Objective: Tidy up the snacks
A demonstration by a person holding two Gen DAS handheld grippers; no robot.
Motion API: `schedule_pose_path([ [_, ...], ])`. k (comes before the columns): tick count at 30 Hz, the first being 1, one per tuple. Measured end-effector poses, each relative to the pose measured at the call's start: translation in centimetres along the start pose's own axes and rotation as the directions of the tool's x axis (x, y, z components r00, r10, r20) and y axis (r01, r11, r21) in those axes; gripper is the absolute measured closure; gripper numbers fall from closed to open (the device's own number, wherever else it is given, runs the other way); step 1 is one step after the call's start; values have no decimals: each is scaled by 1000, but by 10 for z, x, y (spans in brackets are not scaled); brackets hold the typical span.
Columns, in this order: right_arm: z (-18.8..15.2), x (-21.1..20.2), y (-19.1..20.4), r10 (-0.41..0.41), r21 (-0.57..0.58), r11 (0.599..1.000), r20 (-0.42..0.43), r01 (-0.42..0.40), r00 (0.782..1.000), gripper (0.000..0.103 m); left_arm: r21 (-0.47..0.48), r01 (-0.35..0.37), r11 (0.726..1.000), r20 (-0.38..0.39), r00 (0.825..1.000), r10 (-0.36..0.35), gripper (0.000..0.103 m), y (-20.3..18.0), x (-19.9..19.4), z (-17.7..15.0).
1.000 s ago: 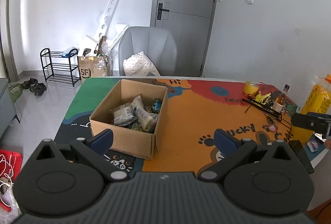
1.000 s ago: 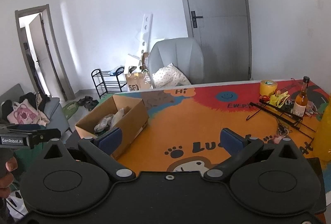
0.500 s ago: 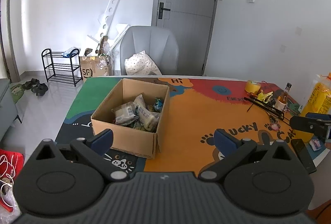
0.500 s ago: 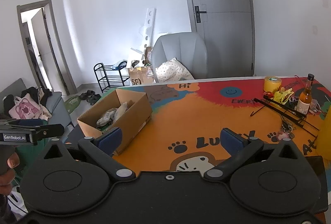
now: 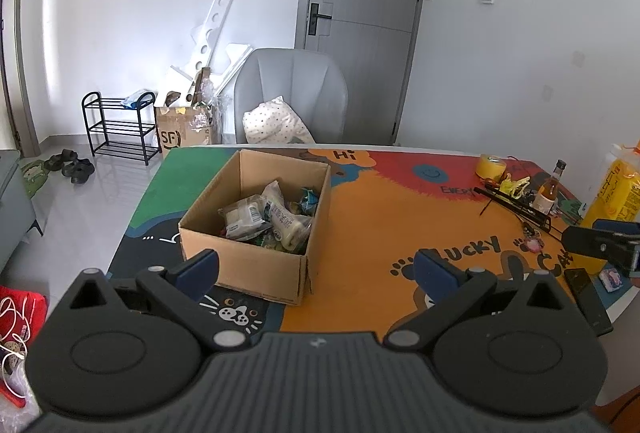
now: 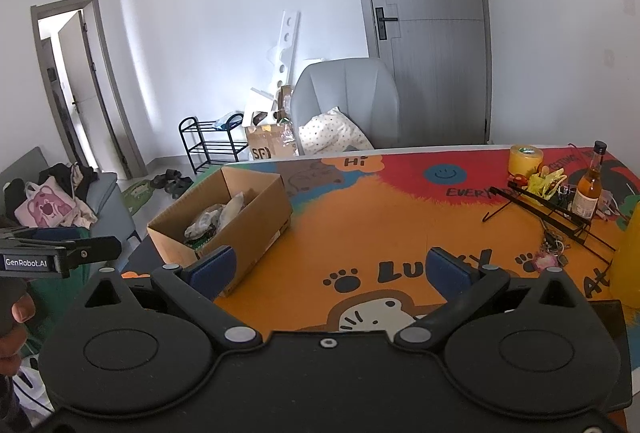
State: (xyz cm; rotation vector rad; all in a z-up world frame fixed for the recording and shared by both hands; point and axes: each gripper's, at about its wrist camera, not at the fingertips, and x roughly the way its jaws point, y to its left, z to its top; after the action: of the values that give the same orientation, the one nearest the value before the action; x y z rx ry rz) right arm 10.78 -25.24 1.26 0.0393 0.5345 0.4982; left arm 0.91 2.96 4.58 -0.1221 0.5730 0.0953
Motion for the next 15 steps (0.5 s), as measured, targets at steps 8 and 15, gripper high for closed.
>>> schedule_pose_path([
  [8, 0, 2, 0, -3, 1, 1000, -5, 3, 1000, 0, 2, 1, 1000, -2, 1000, -1, 0, 0, 1, -1],
  [15, 0, 2, -1, -2, -1, 1000, -7, 2, 1000, 0, 3, -1, 1000, -3, 1000, 1, 0, 1, 1, -1],
])
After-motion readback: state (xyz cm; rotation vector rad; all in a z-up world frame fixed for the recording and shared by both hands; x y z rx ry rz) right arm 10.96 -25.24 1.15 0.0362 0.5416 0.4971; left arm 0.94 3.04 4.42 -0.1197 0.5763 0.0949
